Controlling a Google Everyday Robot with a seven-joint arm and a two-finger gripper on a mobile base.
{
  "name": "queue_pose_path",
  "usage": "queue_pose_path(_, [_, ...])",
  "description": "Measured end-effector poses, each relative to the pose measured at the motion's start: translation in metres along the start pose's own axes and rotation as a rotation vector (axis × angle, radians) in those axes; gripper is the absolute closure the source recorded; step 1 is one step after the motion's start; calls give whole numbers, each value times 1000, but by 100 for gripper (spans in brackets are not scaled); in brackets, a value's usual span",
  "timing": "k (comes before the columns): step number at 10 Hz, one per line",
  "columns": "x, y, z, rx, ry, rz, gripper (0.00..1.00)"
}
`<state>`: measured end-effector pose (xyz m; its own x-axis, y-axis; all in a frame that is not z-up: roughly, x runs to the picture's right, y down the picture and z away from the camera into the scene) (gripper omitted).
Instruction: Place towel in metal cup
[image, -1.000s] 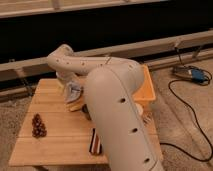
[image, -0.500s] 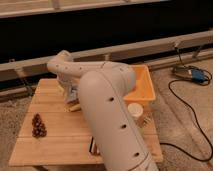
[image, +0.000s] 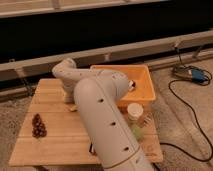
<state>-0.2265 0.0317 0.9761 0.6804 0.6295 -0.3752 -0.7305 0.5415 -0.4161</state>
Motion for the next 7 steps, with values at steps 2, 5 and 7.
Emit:
queue_pose_path(2, [-6, -5, 3, -19, -4, 23, 51])
queue_pose_path(5, [-8, -9, -4, -26, -8, 23, 81])
queue_pose_path(7, [-6, -5, -11, -25, -5, 11, 97])
